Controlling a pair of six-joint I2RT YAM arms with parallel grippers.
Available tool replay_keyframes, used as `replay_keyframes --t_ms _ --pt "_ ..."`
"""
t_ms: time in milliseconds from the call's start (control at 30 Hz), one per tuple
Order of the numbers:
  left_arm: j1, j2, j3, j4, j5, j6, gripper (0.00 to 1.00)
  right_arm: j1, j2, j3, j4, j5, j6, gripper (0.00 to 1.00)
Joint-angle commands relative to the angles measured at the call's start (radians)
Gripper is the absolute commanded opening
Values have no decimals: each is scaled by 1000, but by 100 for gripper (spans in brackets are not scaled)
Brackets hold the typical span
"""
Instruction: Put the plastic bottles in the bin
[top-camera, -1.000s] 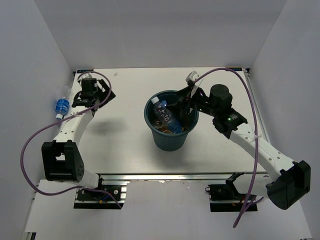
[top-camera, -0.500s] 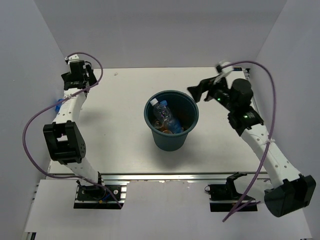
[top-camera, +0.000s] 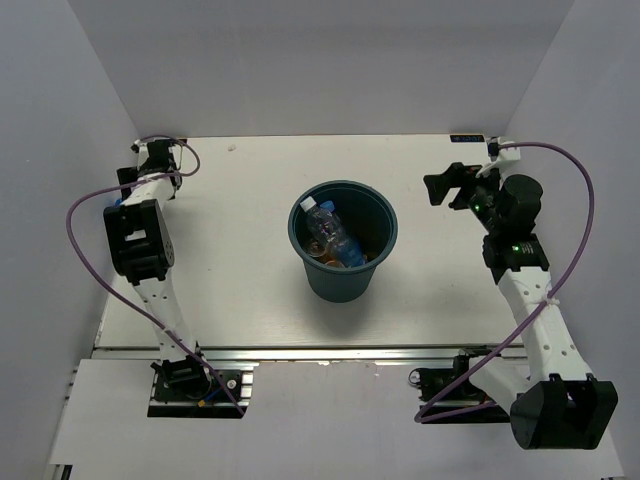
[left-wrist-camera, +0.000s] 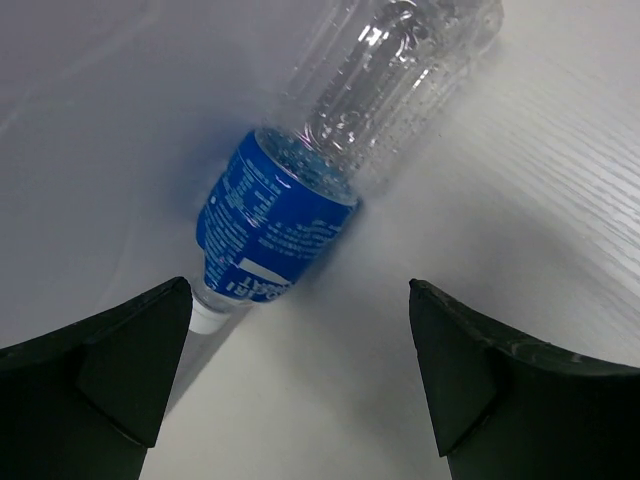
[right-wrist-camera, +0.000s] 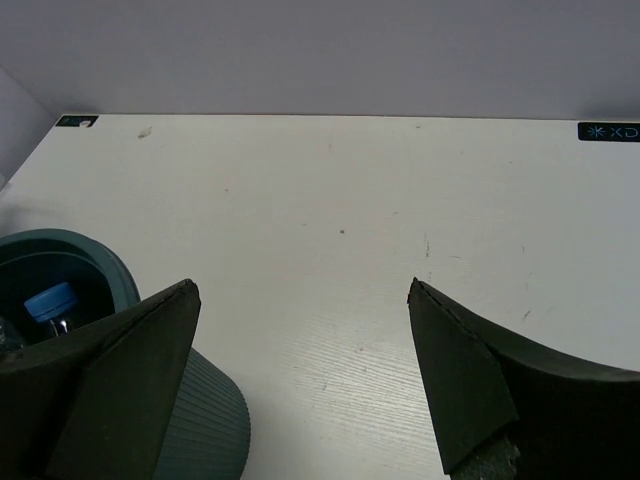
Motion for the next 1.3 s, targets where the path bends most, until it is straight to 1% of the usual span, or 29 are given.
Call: replay_keyframes --t_ms 0,33,67,133,233,333,467,600,667,800,900,1000,1200,1267 --pt "20 -56 -18 141 -15 121 98 -16 3 11 43 -17 20 89" --pt "20 -53 -24 159 -16 144 98 -16 5 14 41 -15 22 89" --pt "20 -46 -25 176 -47 165 98 -18 8 14 38 -2 23 89" --pt "23 -18 -16 185 -83 201 98 -18 12 14 21 49 29 89" --pt "35 14 -5 196 -70 227 98 -21 14 15 6 100 37 89" --pt "37 51 22 192 -52 234 98 -21 12 14 4 104 37 89" --pt "35 77 61 179 -35 248 98 -21 20 17 3 147 35 89" --pt "37 102 74 224 -84 322 98 -21 40 21 -5 205 40 89" --pt "38 122 97 231 -113 334 98 -21 49 28 -12 230 37 89" --pt "41 174 145 205 -88 322 98 -23 58 48 -37 244 34 89" --pt "49 200 157 222 -82 330 98 -23 46 41 -34 282 40 89" --pt "64 223 189 201 -56 316 98 -23 42 35 -35 316 58 89" --pt "76 275 219 187 -71 281 98 -23 32 35 -43 360 71 89" --pt "79 292 232 158 -61 268 98 -23 26 35 -49 364 75 89"
